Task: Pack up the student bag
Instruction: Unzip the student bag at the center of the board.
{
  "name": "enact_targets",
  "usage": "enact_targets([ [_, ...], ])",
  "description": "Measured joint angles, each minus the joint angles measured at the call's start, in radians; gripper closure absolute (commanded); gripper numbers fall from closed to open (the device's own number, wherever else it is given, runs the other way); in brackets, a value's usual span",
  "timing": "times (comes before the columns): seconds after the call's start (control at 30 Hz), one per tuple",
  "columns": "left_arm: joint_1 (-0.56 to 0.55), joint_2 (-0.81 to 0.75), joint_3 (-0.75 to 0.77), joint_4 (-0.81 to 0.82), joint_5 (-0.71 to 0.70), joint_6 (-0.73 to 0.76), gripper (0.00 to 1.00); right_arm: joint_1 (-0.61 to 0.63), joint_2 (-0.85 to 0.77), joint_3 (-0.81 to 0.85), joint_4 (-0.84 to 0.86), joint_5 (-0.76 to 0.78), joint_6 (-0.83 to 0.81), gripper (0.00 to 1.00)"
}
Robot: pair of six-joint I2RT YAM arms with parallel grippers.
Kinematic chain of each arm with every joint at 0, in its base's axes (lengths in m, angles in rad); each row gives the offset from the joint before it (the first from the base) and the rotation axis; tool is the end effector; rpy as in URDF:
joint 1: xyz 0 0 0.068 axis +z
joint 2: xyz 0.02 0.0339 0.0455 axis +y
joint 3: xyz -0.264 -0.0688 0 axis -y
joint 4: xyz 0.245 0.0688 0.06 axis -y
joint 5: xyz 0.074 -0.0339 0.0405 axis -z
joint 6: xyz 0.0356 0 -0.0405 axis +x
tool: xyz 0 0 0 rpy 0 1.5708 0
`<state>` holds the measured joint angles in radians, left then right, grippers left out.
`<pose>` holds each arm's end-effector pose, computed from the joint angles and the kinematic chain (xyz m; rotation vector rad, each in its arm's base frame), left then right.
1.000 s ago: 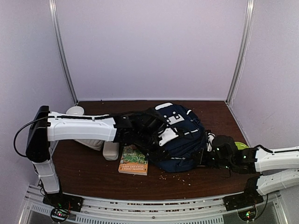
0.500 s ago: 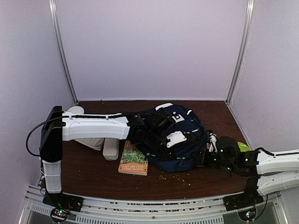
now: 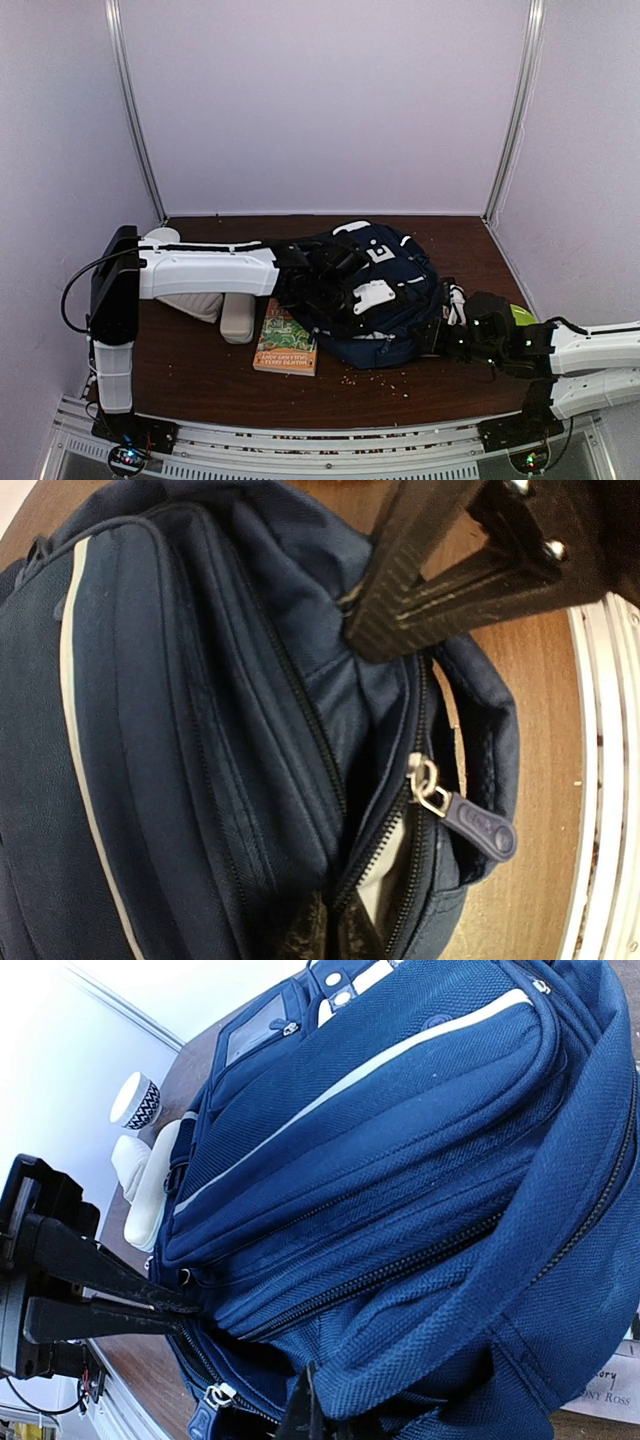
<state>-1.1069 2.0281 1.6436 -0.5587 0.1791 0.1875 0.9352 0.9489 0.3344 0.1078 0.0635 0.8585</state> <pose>0.1958 -0.4055 0.2258 1.6255 2.0252 -0.5826 0.1186 0.1570 0.1827 -0.0441 2.2442 0.9878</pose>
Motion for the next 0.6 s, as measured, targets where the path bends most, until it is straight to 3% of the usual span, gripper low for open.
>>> enact_targets([
  [0.27, 0.011, 0.0, -0.017, 0.024, -0.008, -0.022, 1.0, -0.001, -0.032, -0.001, 0.017, -0.031, -0.023, 0.53],
  [0.33, 0.012, 0.0, -0.033, 0.038, -0.008, -0.034, 1.0, -0.001, -0.049, 0.0, 0.031, -0.051, -0.024, 0.48],
  [0.6, 0.014, -0.001, -0.082, 0.106, 0.02, -0.11, 1.0, 0.068, -0.04, 0.024, 0.024, -0.108, -0.029, 0.52],
])
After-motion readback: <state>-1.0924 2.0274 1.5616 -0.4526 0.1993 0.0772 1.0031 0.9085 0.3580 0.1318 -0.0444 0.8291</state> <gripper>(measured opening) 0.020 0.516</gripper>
